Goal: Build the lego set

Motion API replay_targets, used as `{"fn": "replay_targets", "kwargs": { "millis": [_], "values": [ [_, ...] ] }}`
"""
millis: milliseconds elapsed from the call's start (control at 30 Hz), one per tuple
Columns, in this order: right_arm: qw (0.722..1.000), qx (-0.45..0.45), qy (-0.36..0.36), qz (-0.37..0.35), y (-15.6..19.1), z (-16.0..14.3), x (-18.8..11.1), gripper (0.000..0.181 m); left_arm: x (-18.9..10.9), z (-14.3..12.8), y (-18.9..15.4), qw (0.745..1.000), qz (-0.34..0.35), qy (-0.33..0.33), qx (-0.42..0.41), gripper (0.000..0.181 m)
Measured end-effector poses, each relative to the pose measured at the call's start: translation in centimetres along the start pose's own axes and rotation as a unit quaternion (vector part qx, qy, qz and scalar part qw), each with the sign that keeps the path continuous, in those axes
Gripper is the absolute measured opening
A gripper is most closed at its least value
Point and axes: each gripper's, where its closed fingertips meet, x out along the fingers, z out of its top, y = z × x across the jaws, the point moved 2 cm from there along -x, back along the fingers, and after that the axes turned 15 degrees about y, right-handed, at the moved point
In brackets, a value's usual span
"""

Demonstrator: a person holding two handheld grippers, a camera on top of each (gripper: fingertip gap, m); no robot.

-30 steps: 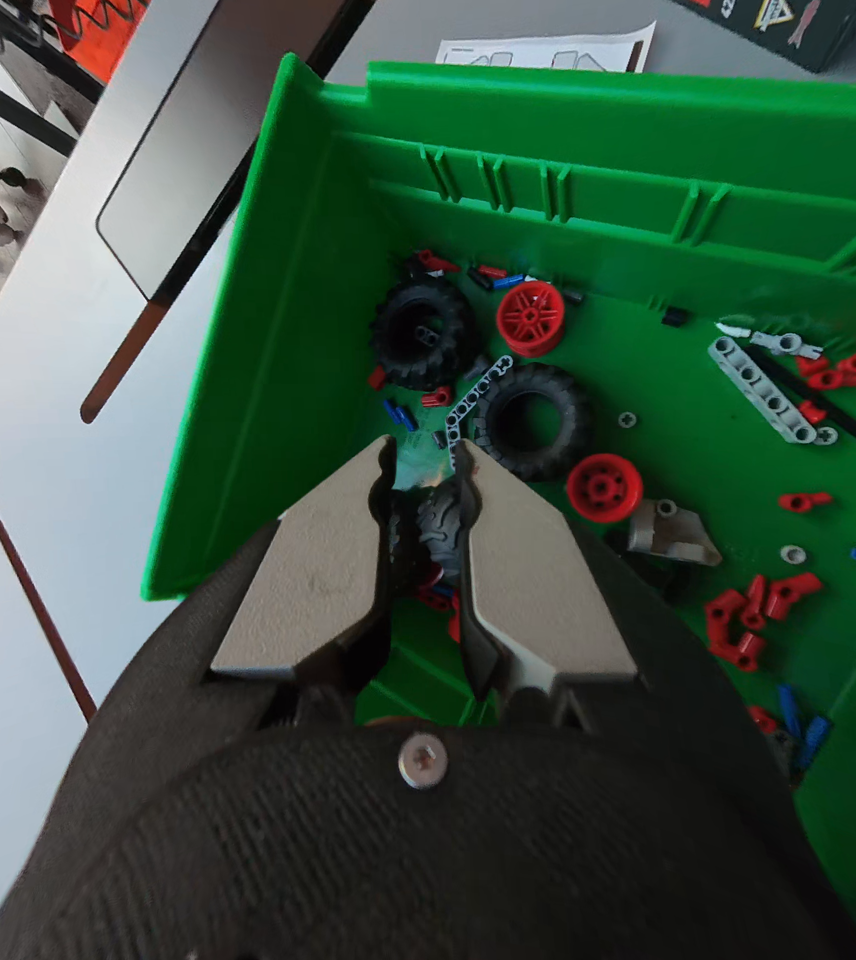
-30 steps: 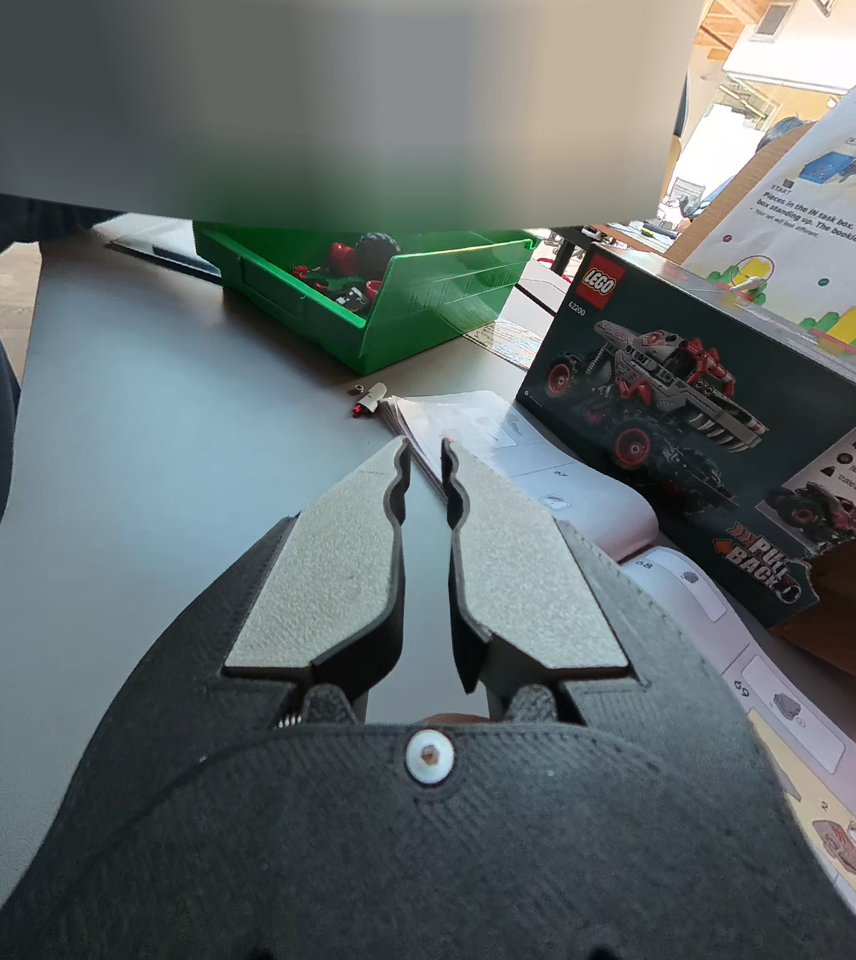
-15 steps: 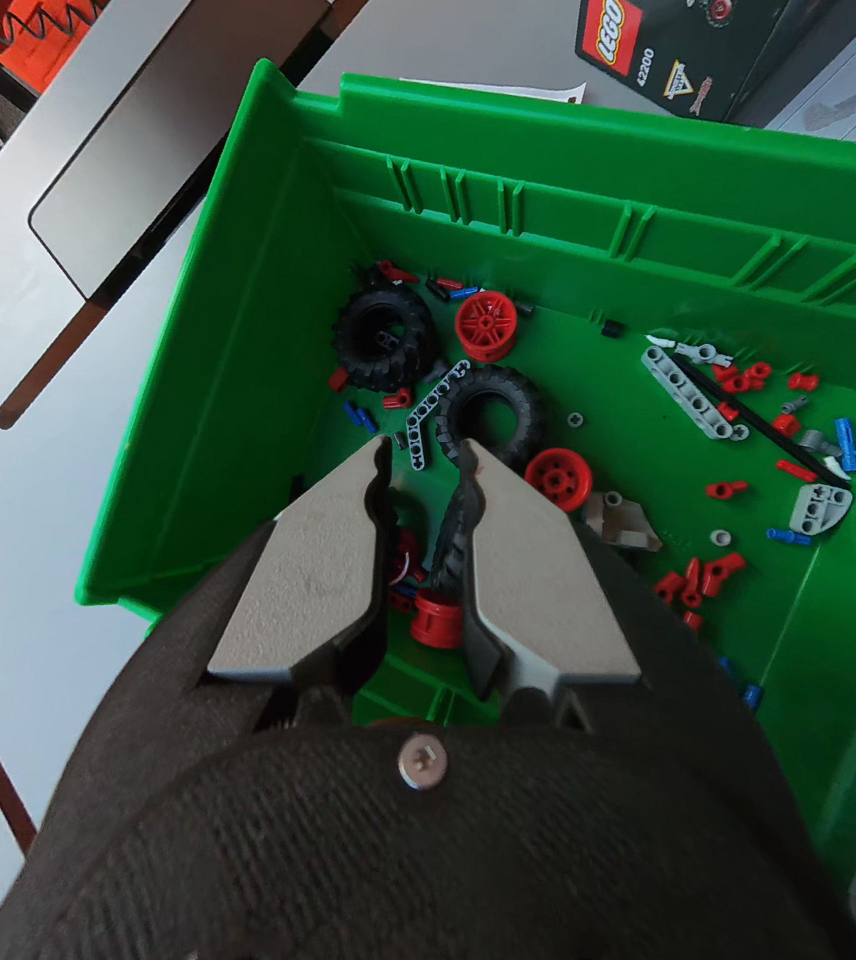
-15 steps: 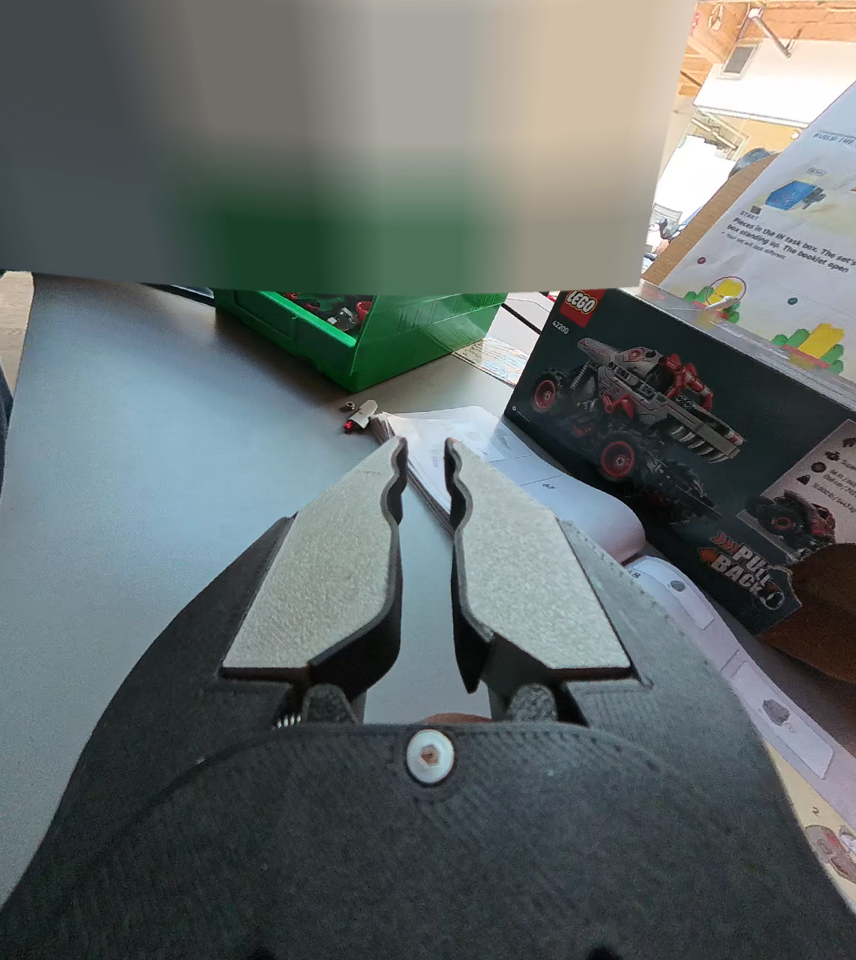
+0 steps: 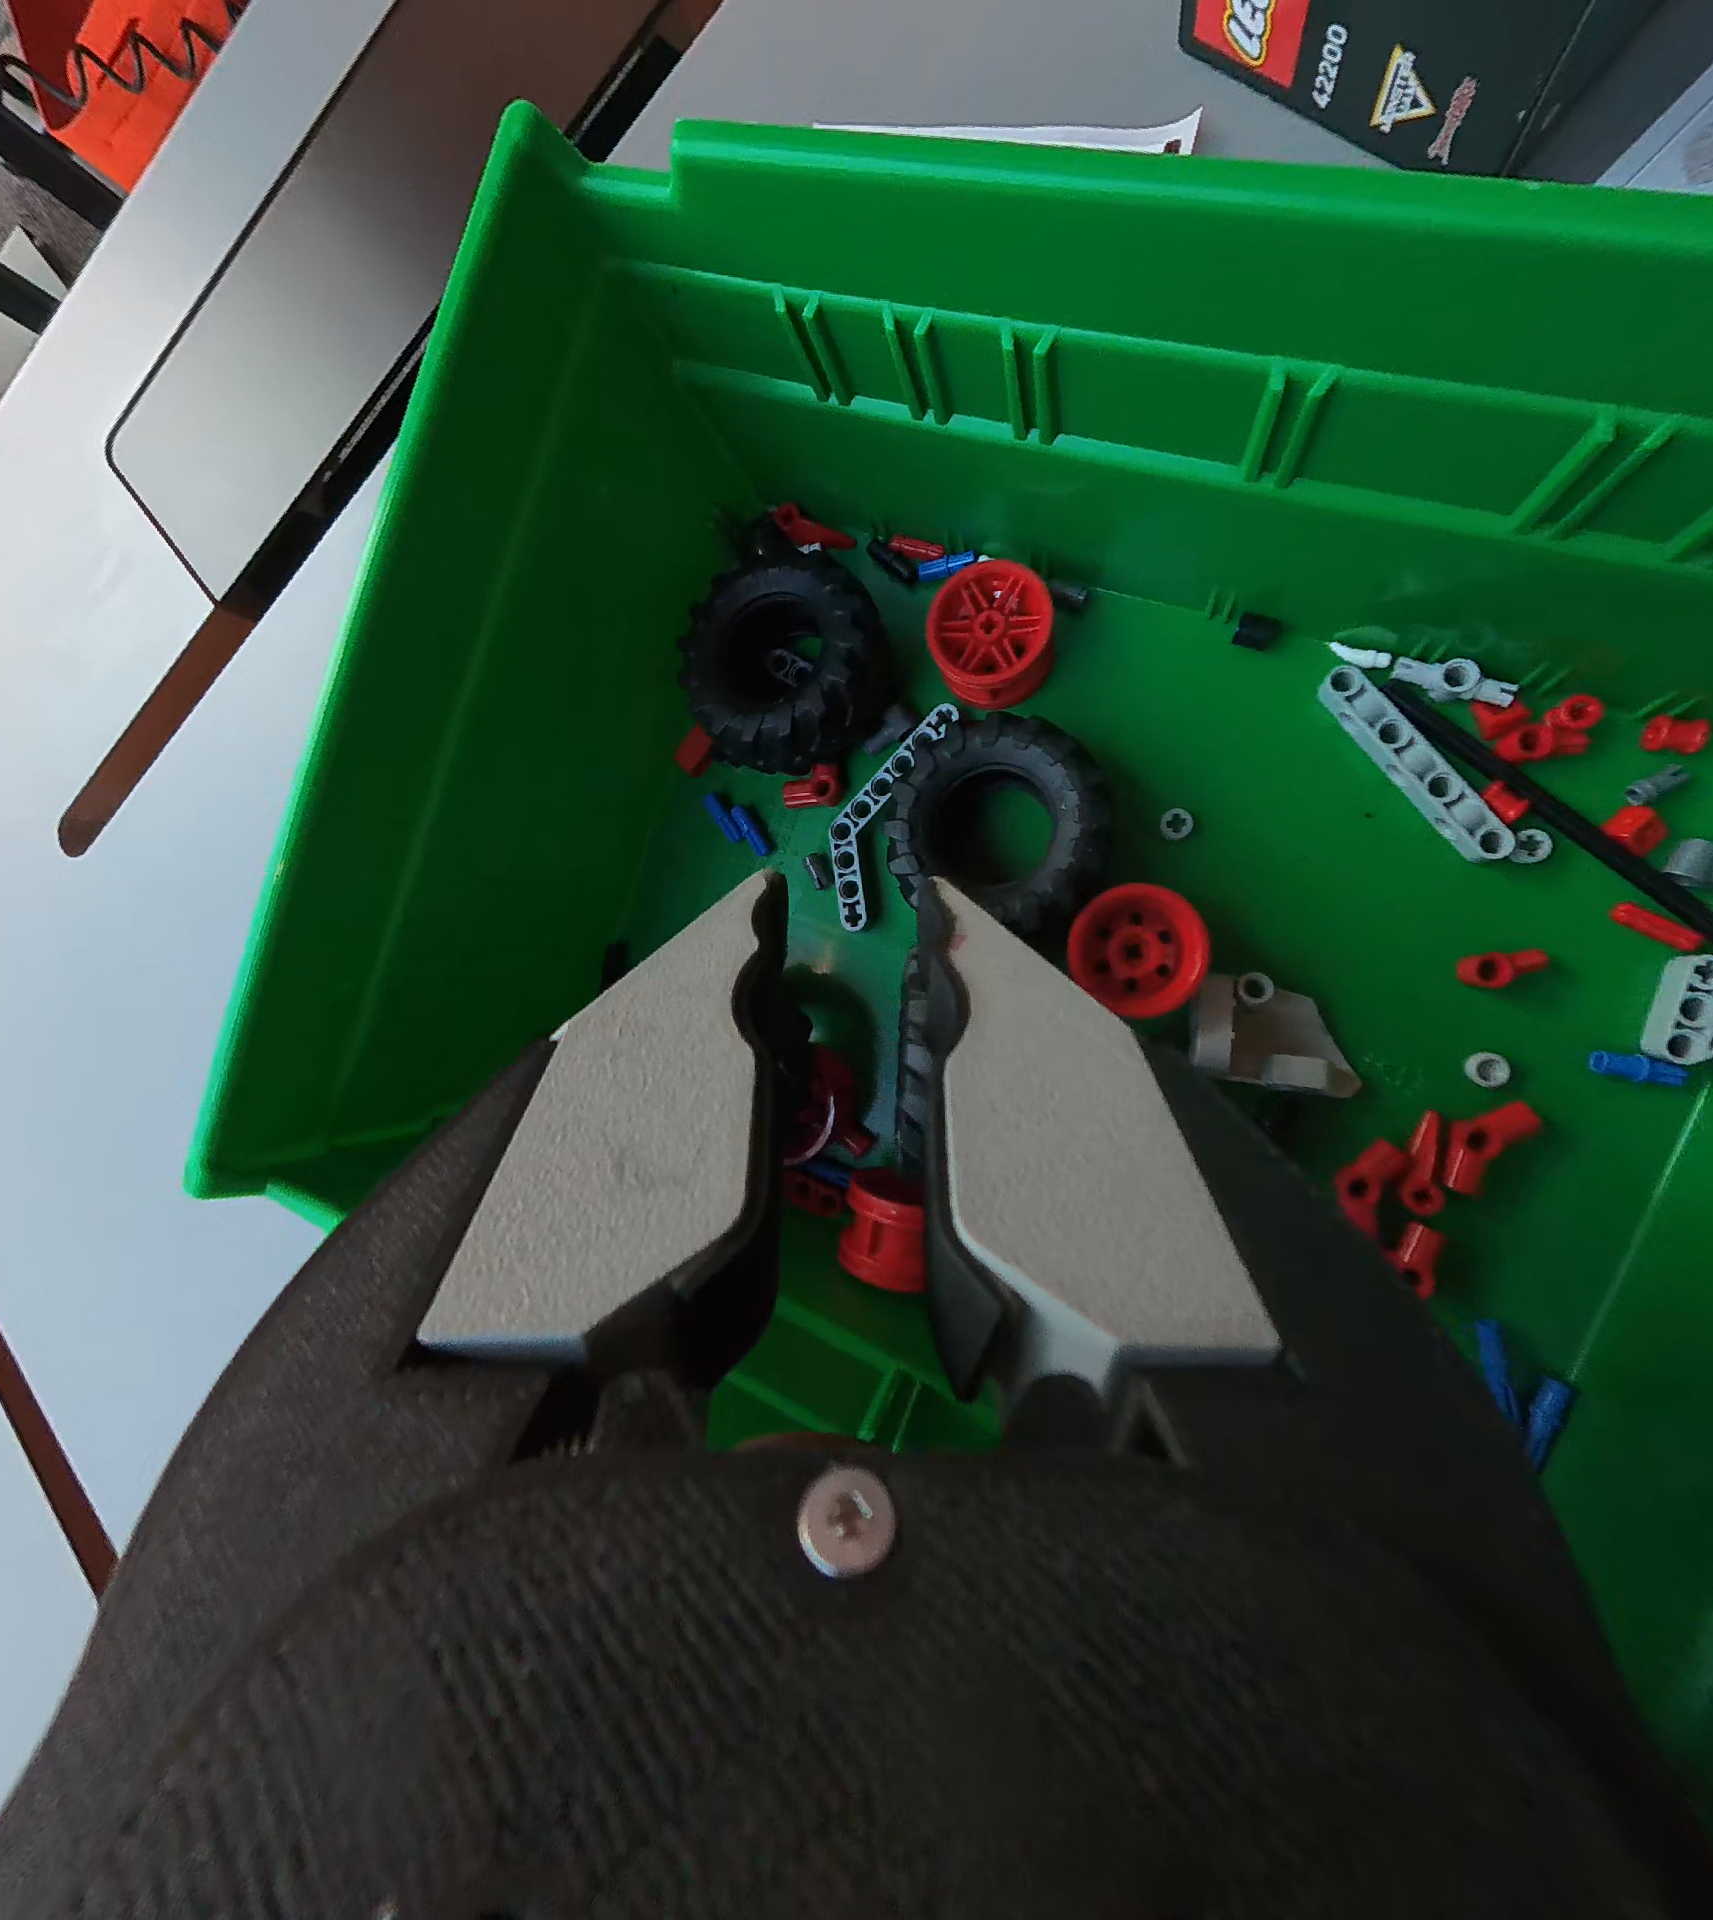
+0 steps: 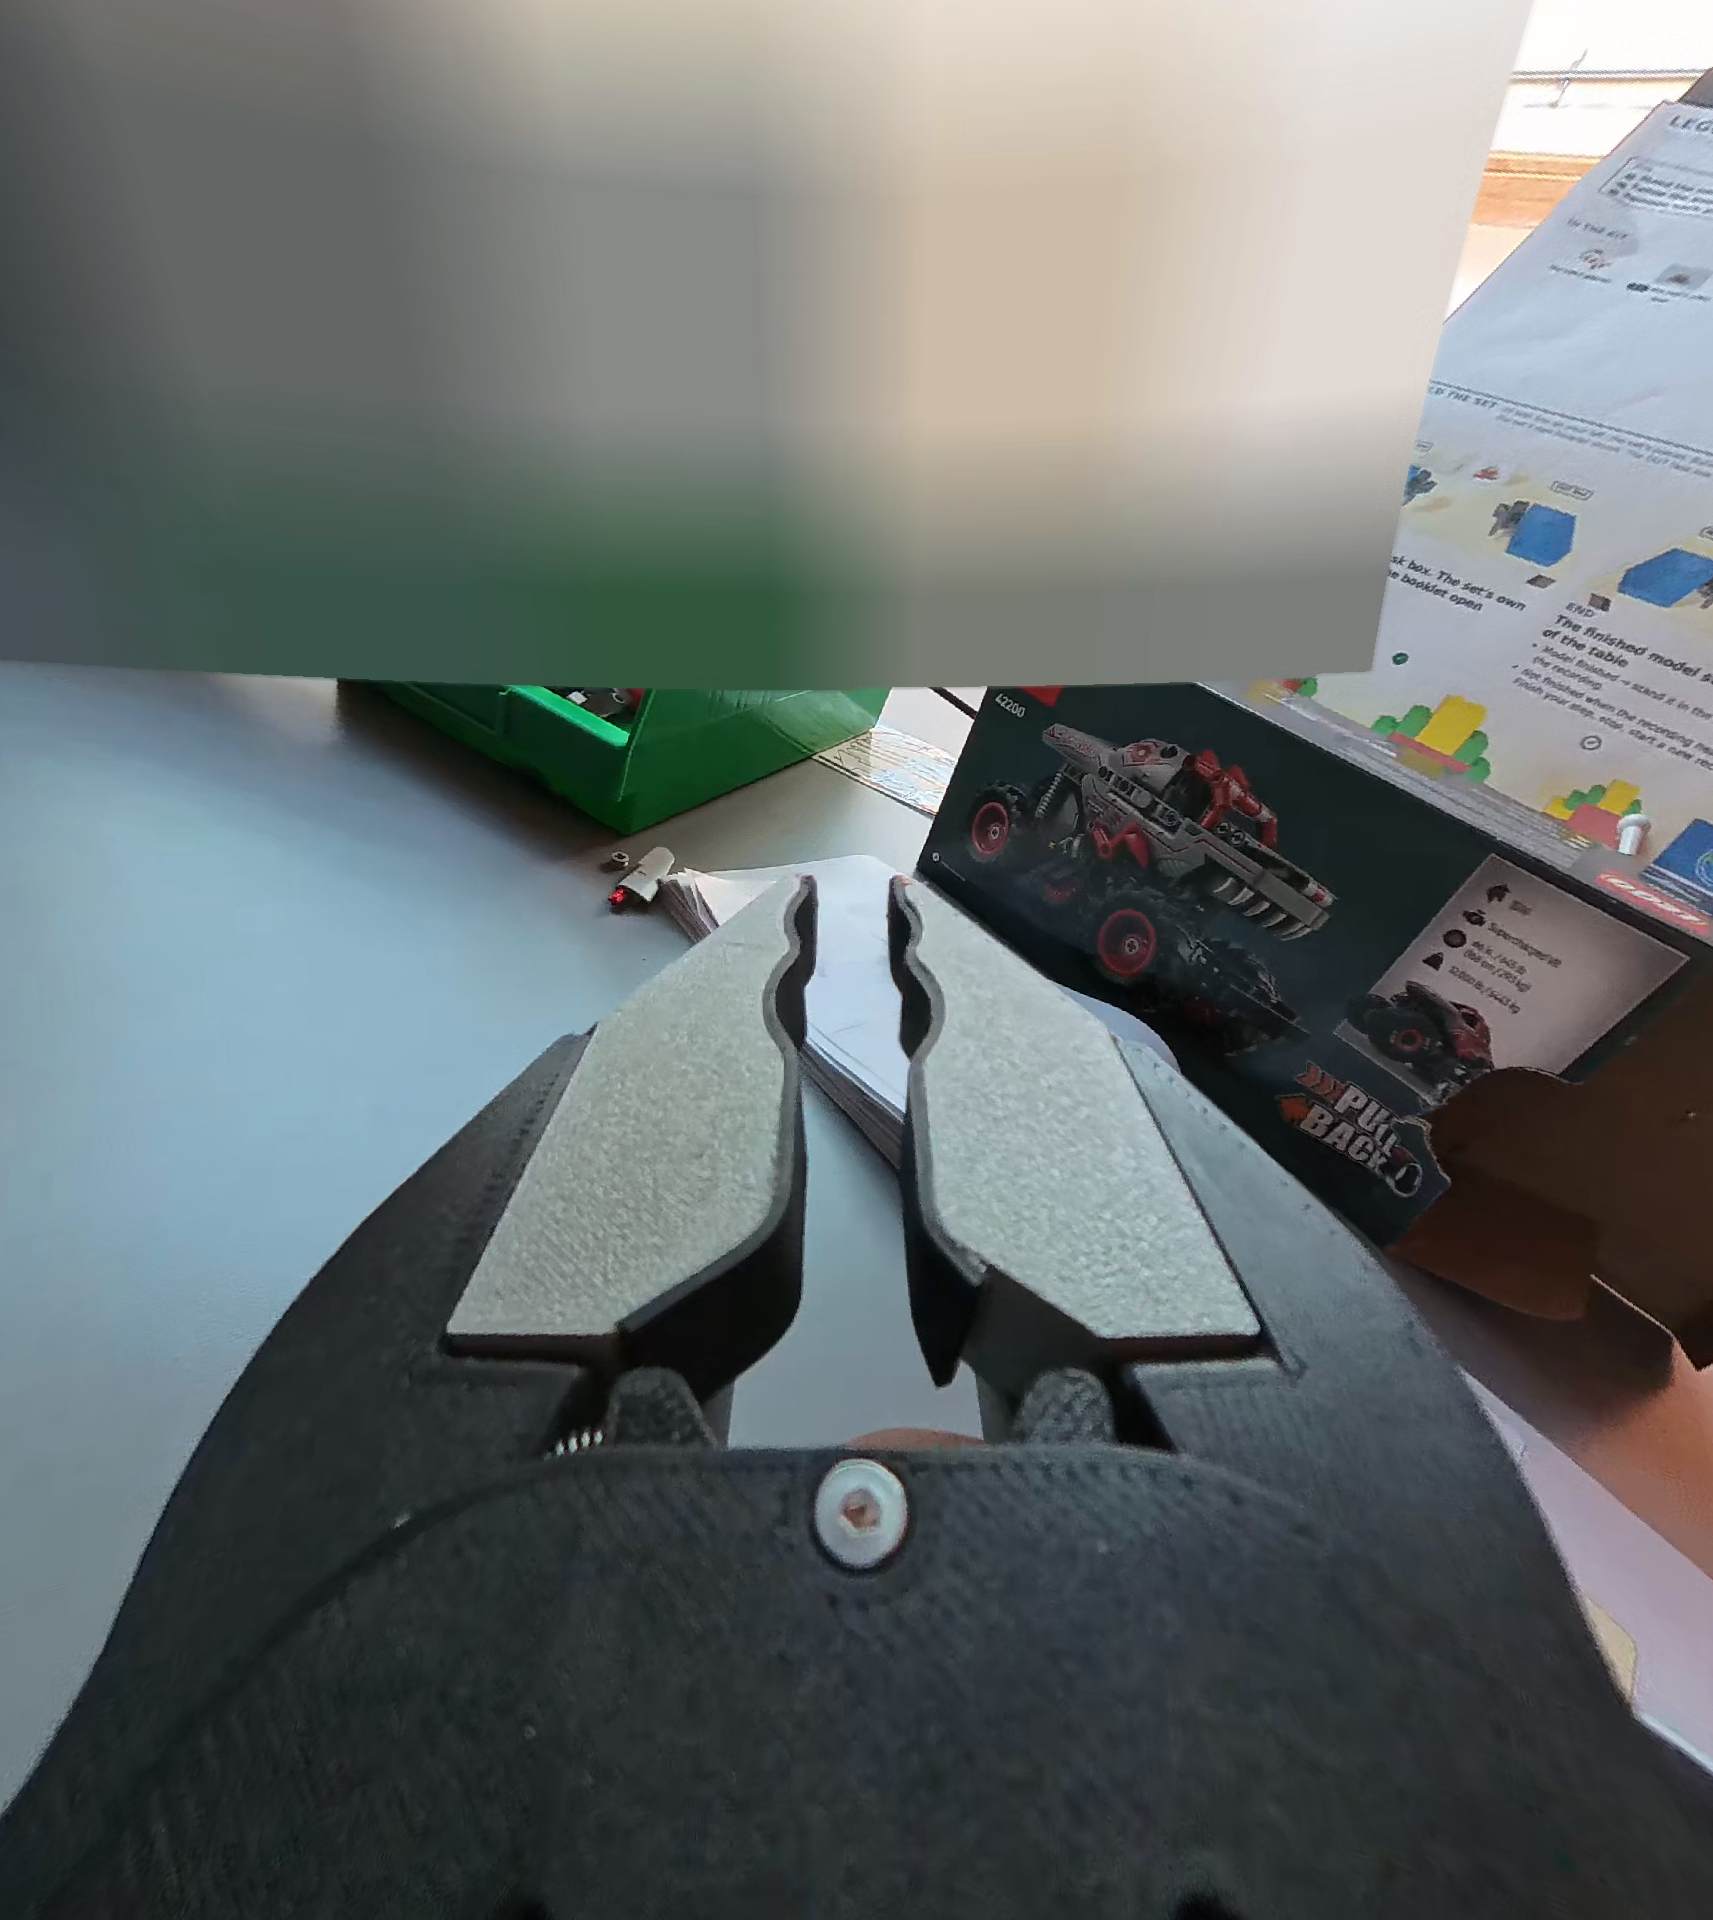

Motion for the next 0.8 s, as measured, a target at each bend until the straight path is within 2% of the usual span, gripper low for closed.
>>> {"fn": "replay_targets", "kwargs": {
  "millis": [200, 333, 567, 800],
  "values": [
    [1.000, -0.005, 0.012, 0.011, 0.5, -0.2, 0.2, 0.010, 0.0, 0.0, 0.0, 1.000, 0.006, -0.001, -0.001, 0.022],
    [0.998, -0.015, 0.050, 0.036, 1.4, -1.1, 0.9, 0.009, 0.0, 0.0, 0.1, 1.000, 0.010, 0.001, 0.000, 0.021],
    [0.973, -0.049, 0.195, 0.117, 4.8, -4.3, 3.3, 0.012, -0.1, 0.0, 0.0, 1.000, 0.007, -0.003, 0.001, 0.021],
    [0.937, -0.021, 0.317, 0.143, 6.2, -7.3, 5.1, 0.012, -0.2, 0.0, -0.4, 1.000, 0.004, -0.005, 0.007, 0.021]
  ]
}}
